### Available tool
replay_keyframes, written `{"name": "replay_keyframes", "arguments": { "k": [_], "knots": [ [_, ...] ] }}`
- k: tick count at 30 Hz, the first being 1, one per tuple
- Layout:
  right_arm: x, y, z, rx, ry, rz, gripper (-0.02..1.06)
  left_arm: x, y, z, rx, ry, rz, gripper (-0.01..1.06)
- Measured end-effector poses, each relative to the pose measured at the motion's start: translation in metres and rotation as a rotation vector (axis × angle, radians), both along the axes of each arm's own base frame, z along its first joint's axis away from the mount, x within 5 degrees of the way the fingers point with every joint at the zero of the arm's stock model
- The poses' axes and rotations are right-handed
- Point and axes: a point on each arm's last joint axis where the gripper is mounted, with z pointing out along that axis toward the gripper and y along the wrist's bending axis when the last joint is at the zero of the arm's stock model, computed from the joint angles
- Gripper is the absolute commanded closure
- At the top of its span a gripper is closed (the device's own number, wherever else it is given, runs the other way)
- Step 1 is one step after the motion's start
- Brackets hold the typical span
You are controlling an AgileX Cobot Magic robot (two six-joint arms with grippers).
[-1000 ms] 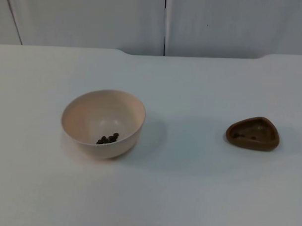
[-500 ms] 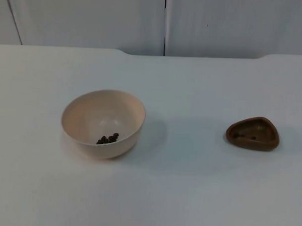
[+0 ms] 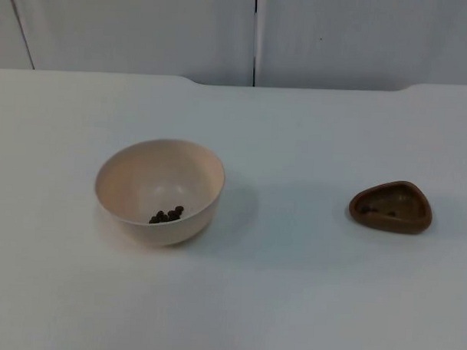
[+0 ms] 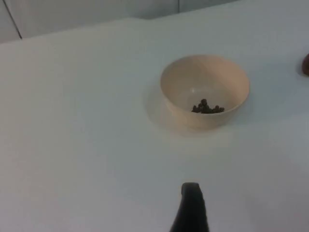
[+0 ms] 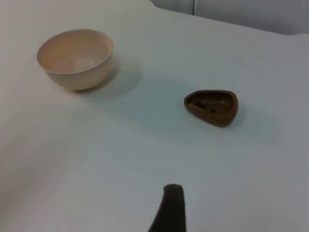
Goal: Pick up the bowl with the left hand and pour the coffee beans from the cup into the bowl with the right hand.
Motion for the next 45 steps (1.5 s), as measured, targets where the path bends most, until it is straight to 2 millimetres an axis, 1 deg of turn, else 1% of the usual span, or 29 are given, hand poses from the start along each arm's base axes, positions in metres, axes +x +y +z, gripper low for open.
{"name": "replay_keyframes", "arguments": {
  "k": [8, 25, 31, 32, 34, 37, 38, 39, 40, 41, 44, 45],
  "knots": [
    [0.0000, 0.0000, 0.0000, 0.000, 0.000, 0.000, 0.36, 0.0007, 0.0027, -0.0003, -0.019, 0.010, 0.046, 0.42],
    [0.0000, 0.0000, 0.0000, 0.000, 0.000, 0.000, 0.36, 0.0008, 0.0029, -0.0003, -0.022, 0.011, 0.050, 0.42],
    [0.0000, 0.0000, 0.0000, 0.002, 0.001, -0.001, 0.36, 0.0001, 0.0003, 0.0000, -0.047, 0.017, 0.031, 0.42],
    [0.0000, 0.0000, 0.0000, 0.002, 0.001, -0.001, 0.34, 0.0000, 0.0001, 0.0000, -0.049, 0.017, 0.030, 0.42],
    [0.0001, -0.0002, 0.0000, 0.004, 0.003, -0.005, 0.29, 0.0000, -0.0001, 0.0000, -0.052, 0.018, 0.028, 0.42],
    [0.0007, -0.0017, -0.0002, 0.009, 0.007, -0.028, 0.11, 0.0000, -0.0001, 0.0000, -0.052, 0.018, 0.028, 0.41],
    [0.0012, -0.0030, -0.0004, 0.013, 0.011, -0.048, 0.11, 0.0000, -0.0001, 0.0000, -0.052, 0.018, 0.028, 0.41],
    [0.0017, -0.0043, -0.0005, 0.014, 0.013, -0.066, 0.06, 0.0000, -0.0001, 0.0000, -0.052, 0.018, 0.028, 0.40],
    [0.0022, -0.0056, -0.0006, 0.019, 0.017, -0.087, 0.00, 0.0000, -0.0001, 0.0000, -0.052, 0.018, 0.028, 0.35],
    [0.0025, -0.0065, -0.0007, 0.026, 0.021, -0.103, -0.01, 0.0000, -0.0001, 0.0000, -0.052, 0.018, 0.028, 0.30],
    [0.0029, -0.0075, -0.0007, 0.032, 0.024, -0.118, -0.01, -0.0001, -0.0002, 0.0000, -0.053, 0.018, 0.027, 0.13],
    [0.0029, -0.0077, -0.0007, 0.035, 0.025, -0.123, -0.01, -0.0001, -0.0002, 0.0000, -0.053, 0.018, 0.027, 0.13]
  ]
}}
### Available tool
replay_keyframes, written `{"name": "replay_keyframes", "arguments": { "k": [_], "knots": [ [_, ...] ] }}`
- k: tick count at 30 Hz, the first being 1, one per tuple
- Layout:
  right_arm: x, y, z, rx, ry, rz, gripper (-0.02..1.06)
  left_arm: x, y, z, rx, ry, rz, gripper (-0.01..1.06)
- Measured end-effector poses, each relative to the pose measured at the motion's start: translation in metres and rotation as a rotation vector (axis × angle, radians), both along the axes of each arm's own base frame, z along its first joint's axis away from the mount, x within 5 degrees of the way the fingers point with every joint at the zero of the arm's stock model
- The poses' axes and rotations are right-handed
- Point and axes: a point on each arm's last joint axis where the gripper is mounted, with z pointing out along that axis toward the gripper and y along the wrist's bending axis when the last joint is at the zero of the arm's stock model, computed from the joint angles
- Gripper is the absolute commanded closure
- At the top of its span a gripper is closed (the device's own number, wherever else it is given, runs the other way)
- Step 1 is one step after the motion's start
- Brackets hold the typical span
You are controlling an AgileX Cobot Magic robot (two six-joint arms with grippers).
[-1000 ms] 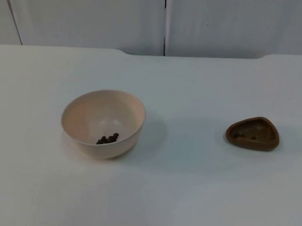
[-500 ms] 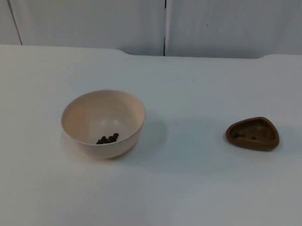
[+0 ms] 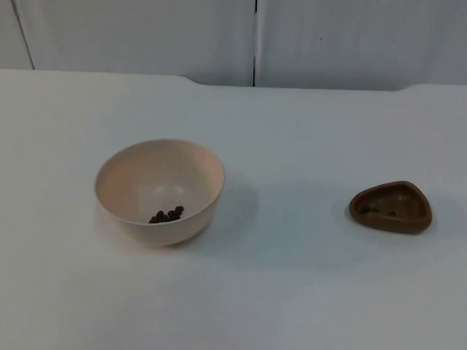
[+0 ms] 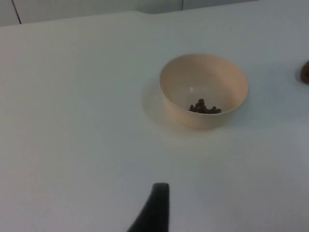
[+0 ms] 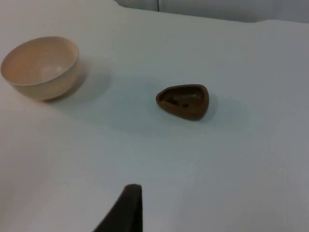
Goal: Pick up the bowl with the left hand and pour the coffee beans from the cup into the bowl with the right hand.
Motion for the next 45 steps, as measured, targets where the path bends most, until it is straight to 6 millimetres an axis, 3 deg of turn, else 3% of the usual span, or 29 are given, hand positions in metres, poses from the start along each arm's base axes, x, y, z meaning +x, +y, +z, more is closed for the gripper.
{"name": "replay_keyframes", "arguments": {
  "k": [3, 45],
  "knots": [
    [0.0001, -0.0002, 0.0000, 0.002, 0.001, -0.003, -0.01, 0.0000, 0.0000, 0.0000, 0.000, 0.000, 0.000, -0.01],
    [0.0000, 0.0000, 0.0000, -0.007, -0.003, 0.004, -0.01, 0.0000, 0.0000, 0.0000, 0.000, 0.000, 0.000, 0.00]
  ]
}}
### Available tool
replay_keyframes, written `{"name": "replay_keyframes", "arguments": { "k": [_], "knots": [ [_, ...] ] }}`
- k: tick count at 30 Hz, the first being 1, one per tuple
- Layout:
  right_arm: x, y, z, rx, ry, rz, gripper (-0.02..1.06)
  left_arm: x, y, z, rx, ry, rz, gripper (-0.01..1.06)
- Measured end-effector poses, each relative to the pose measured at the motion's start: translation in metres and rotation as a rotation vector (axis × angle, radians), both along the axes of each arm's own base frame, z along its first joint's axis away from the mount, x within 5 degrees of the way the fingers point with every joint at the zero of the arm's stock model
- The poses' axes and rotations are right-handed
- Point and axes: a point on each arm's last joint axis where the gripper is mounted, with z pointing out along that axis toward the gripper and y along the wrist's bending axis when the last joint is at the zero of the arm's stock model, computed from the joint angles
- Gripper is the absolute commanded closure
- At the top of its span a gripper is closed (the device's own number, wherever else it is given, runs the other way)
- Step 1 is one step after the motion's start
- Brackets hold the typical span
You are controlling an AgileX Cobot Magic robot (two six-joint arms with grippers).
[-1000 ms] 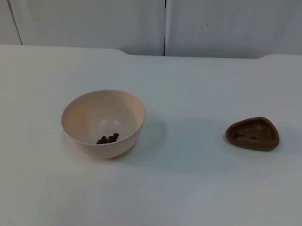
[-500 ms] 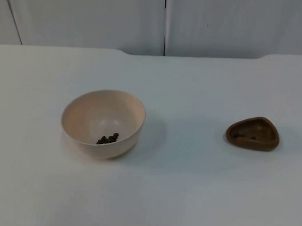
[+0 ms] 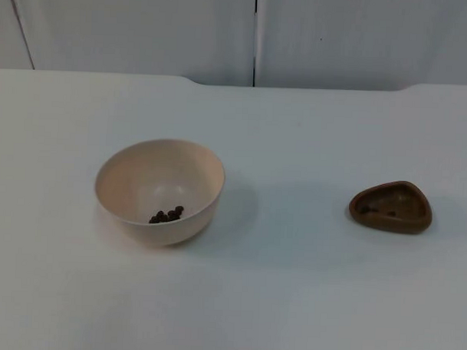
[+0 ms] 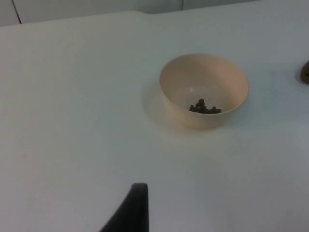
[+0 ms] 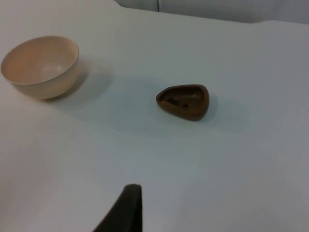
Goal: Pick up the bowl with the left hand and pour the coffee beans from the cup into the bowl with the right hand.
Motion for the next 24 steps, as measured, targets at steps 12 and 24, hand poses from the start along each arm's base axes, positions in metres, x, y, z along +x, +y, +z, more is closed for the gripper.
{"name": "replay_keyframes", "arguments": {
  "k": [12, 24],
  "knots": [
    [0.0001, 0.0002, 0.0000, 0.000, 0.000, -0.025, -0.01, 0.0005, -0.0004, 0.0000, 0.000, 0.000, 0.050, 0.00],
    [0.0004, 0.0014, 0.0000, 0.002, 0.000, -0.141, -0.01, 0.0025, -0.0015, 0.0000, 0.000, 0.000, 0.232, 0.00]
  ]
}}
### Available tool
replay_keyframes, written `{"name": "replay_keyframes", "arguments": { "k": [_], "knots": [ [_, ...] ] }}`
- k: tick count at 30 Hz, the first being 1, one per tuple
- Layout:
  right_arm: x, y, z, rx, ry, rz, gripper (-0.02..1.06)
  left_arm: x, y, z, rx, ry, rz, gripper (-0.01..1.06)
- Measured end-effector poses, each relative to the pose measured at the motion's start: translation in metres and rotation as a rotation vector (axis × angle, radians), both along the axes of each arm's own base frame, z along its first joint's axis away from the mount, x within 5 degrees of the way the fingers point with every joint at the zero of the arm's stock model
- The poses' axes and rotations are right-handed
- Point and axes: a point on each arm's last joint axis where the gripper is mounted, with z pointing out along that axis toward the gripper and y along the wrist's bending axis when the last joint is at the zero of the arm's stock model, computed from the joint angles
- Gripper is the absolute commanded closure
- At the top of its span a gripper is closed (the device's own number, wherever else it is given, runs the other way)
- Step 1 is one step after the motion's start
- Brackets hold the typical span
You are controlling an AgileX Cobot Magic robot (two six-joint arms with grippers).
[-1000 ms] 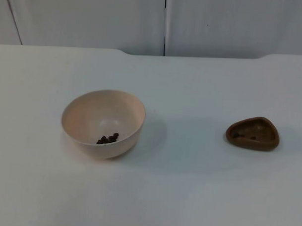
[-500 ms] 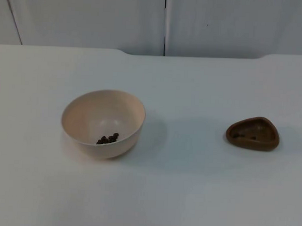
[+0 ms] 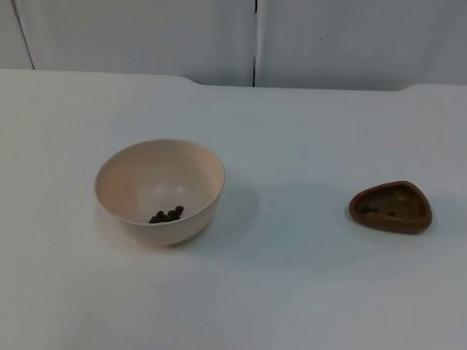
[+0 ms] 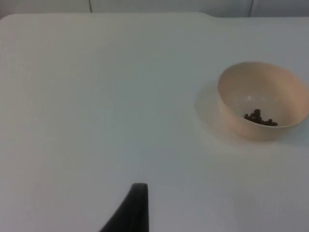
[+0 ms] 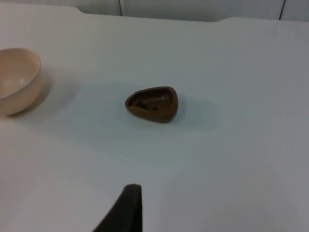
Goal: Pick up the bowl with the left hand and pour the coffee beans from the cup into the bowl with the right hand.
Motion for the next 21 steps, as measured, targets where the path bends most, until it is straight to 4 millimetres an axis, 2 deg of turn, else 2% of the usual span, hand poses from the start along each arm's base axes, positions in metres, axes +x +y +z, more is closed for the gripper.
{"name": "replay_keyframes", "arguments": {
  "k": [9, 21],
  "knots": [
    [0.0004, 0.0008, 0.0000, 0.000, 0.000, -0.091, -0.01, 0.0009, -0.0003, 0.0003, 0.000, -0.004, 0.064, 0.00],
    [0.0005, 0.0010, 0.0000, 0.000, 0.000, -0.124, -0.01, 0.0009, -0.0003, 0.0003, 0.000, -0.004, 0.067, 0.00]
  ]
}}
